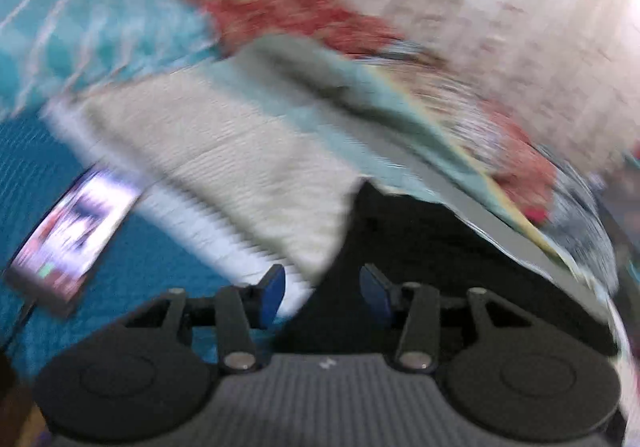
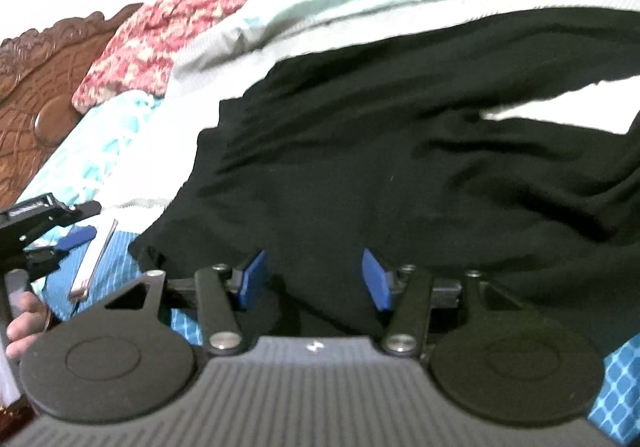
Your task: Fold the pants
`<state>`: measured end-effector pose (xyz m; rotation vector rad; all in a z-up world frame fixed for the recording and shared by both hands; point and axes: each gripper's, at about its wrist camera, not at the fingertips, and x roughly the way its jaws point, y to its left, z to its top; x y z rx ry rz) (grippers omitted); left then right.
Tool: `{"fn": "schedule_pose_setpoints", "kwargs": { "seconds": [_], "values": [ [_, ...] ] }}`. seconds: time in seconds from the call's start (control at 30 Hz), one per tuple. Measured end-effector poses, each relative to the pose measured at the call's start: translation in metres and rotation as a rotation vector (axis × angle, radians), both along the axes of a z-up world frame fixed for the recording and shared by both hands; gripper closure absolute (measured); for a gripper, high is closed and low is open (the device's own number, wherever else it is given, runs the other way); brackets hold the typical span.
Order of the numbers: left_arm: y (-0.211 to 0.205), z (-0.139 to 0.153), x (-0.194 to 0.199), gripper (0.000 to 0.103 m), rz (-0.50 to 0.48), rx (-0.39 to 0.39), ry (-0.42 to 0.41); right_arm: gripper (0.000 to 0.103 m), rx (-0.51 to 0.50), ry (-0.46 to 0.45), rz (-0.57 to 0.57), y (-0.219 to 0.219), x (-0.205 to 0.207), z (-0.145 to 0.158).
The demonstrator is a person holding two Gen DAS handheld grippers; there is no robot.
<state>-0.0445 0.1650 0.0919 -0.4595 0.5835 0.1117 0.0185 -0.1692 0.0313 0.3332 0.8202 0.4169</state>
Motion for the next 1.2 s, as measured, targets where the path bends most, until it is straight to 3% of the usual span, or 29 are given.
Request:
{"fn": "schedule_pose_setpoints", "kwargs": {
  "seconds": [0.13,0.23,0.33,0.37,0.53,0.67,1.2],
  "values": [
    [-0.041,-0.008,0.021,0.060,-0.198,-0.009,0.013,0.048,-0.023,-0.005,-0.017,0.008,0.003,-0.001],
    [-0.061,-0.032,0.035,0.062,-0.260,-0.003,0.100,0.048,-0.060,0.033,-0.008,0.007,0.004,-0.009],
    [-0.063,-0.061,0.041,0.064,-0.256,-0.011,0.213,0.048,-0.095,0.128,0.011,0.003,0.006,-0.030],
    [-0.061,-0.068,0.040,0.068,-0.254,-0.015,0.226,0.048,-0.088,0.112,0.010,0.002,0.004,-0.032],
    [-0.054,-0.075,0.038,0.071,-0.265,-0.027,0.209,0.043,-0.130,0.077,0.038,0.011,0.004,-0.034],
    [-0.060,-0.075,0.036,0.071,-0.270,0.015,0.208,0.037,-0.137,0.063,0.051,0.009,0.002,-0.035],
    [-0.064,-0.076,0.034,0.071,-0.272,0.042,0.192,0.037,-0.086,0.061,0.024,0.002,0.000,-0.035]
  ]
}}
